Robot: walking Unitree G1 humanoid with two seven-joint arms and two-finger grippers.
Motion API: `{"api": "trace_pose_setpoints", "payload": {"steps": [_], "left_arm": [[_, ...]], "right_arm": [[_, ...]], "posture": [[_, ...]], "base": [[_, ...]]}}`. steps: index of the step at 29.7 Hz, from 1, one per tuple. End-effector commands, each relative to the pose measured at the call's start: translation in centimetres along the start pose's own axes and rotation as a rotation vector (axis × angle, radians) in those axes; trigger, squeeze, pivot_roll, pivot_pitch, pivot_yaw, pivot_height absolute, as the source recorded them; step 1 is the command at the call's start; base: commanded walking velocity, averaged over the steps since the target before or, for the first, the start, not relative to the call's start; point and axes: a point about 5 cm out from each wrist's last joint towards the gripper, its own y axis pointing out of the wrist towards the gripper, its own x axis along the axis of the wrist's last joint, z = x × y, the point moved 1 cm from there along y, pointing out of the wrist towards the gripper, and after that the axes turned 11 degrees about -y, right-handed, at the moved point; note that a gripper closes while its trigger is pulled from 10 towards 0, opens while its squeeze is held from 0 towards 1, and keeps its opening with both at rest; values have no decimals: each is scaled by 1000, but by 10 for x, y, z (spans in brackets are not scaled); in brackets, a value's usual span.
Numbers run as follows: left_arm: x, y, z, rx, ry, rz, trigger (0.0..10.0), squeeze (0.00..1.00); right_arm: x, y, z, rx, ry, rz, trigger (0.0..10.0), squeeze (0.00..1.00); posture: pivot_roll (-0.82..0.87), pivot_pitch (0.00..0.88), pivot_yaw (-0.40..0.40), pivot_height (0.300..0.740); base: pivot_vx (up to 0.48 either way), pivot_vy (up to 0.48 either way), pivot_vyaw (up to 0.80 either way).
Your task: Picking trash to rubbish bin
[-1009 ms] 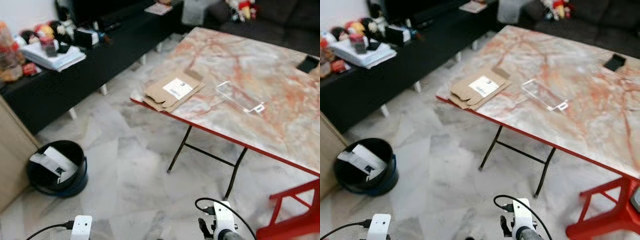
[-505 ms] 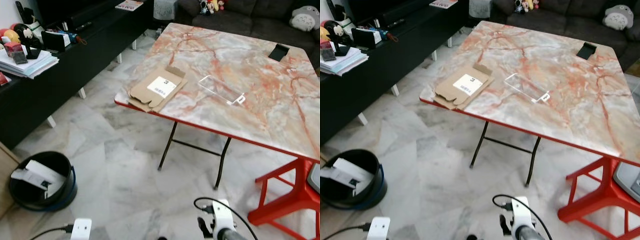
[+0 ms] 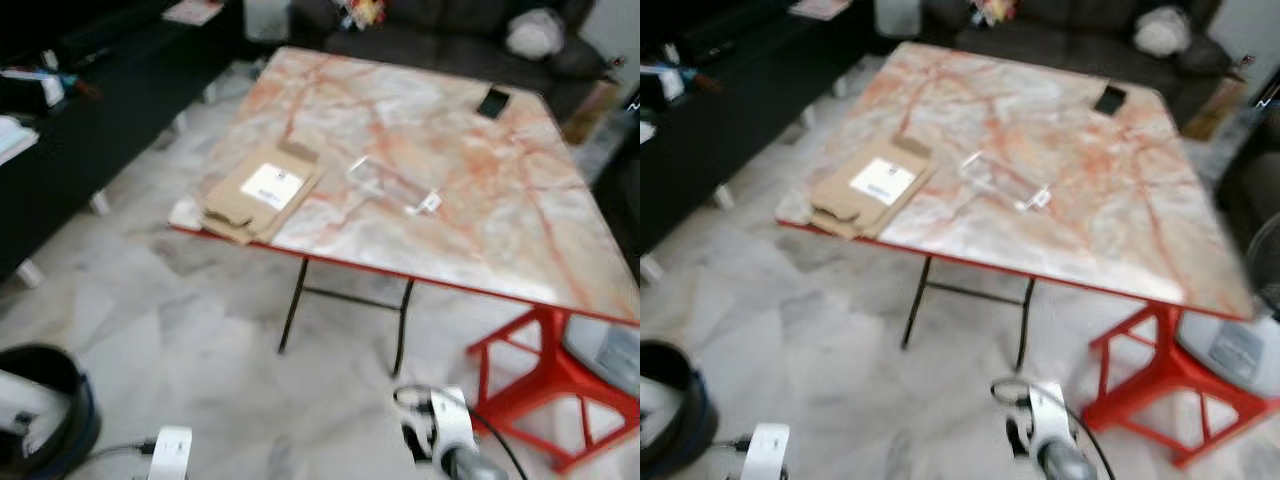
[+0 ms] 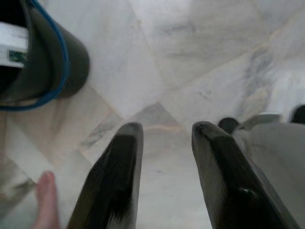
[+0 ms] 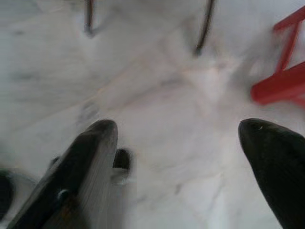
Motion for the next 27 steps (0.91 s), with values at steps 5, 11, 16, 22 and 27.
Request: {"api": "trace_pose_setpoints", "payload": {"steps": [5, 11, 16, 22, 27], "left_arm": [[-6, -1, -2, -6, 22, 17, 10000, 0], [-2, -1, -6, -24, 41, -3, 10000, 0], [10, 0, -9, -36, 45, -63, 10000, 0], [28, 0, -9, -31, 15, -185, 10000, 0], [59, -6, -6, -14, -39, -407, 10000, 0]], "right_arm": [[-7, -1, -1, -1, 4, 24, 10000, 0], [-4, -1, 0, 2, 15, 4, 10000, 0], [4, 0, 0, 9, 1, -35, 10000, 0], [23, 2, -3, 12, -40, -122, 10000, 0], [55, -1, -14, 0, -67, -297, 10000, 0]], "posture": [[105, 92, -70, 740], [108, 103, -71, 740], [108, 116, -69, 740], [120, 129, -70, 740], [122, 141, -70, 740]], "base": [[0, 0, -779], [0, 0, -728], [0, 0, 0], [0, 0, 0], [0, 0, 0]]}}
